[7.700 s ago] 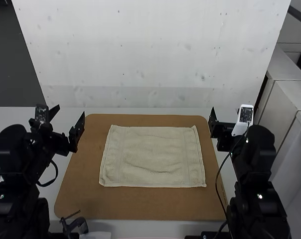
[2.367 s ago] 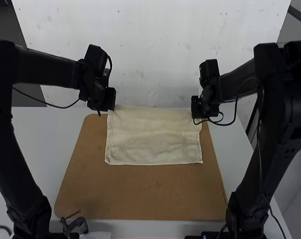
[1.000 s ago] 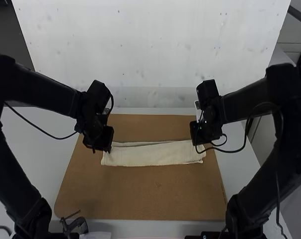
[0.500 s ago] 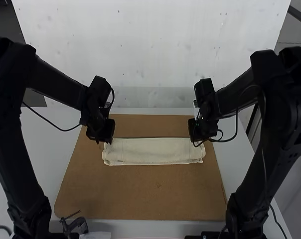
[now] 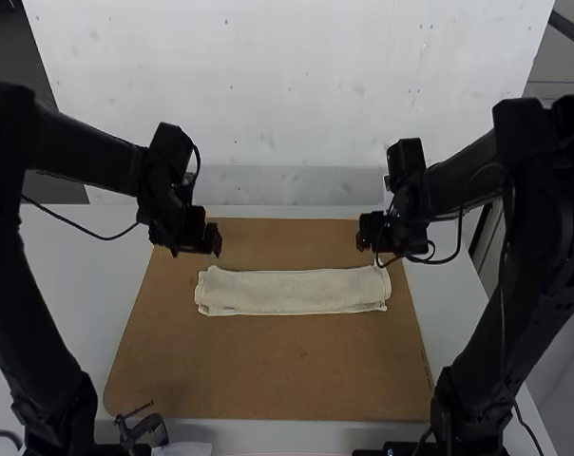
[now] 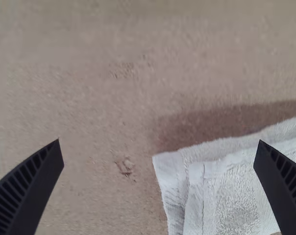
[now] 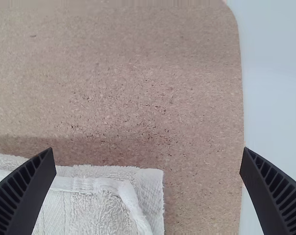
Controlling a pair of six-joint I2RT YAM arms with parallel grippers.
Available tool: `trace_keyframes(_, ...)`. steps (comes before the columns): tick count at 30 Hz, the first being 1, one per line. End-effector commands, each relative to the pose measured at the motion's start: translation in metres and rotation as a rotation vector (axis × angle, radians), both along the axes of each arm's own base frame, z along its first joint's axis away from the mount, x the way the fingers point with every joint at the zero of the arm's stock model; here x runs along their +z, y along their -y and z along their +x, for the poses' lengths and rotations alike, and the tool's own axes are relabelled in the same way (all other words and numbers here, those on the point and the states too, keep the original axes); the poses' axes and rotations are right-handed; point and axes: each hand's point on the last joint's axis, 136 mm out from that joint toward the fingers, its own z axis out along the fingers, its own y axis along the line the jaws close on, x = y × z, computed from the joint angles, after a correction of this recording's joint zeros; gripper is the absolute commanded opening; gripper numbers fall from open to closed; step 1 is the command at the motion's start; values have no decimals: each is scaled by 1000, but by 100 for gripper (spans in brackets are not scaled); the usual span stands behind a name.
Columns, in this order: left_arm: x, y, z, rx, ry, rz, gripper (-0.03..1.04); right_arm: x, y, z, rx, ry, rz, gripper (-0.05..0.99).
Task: Fold the towel.
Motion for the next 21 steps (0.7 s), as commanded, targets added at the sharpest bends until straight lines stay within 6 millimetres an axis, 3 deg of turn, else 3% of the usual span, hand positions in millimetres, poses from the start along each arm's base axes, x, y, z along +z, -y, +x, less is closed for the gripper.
trace_keyframes(1,51,-6,17,22,143,-25,101,14,2,0,-31,-5,105,95)
trace_keyframes(6,63,-8,17,25,188,-29,101,-16,1,-19,-67,-181,202,93)
trace_keyframes(15,54,-11,13,21,196,-15,101,-70,-8,-29,-61,-351,199,92)
trace_keyframes(18,55,-12,14,18,205,-10,101,-74,-17,-29,-54,-362,189,71)
trace_keyframes(21,53,-15,13,23,204,-8,101,-74,-24,-28,-45,-358,164,37)
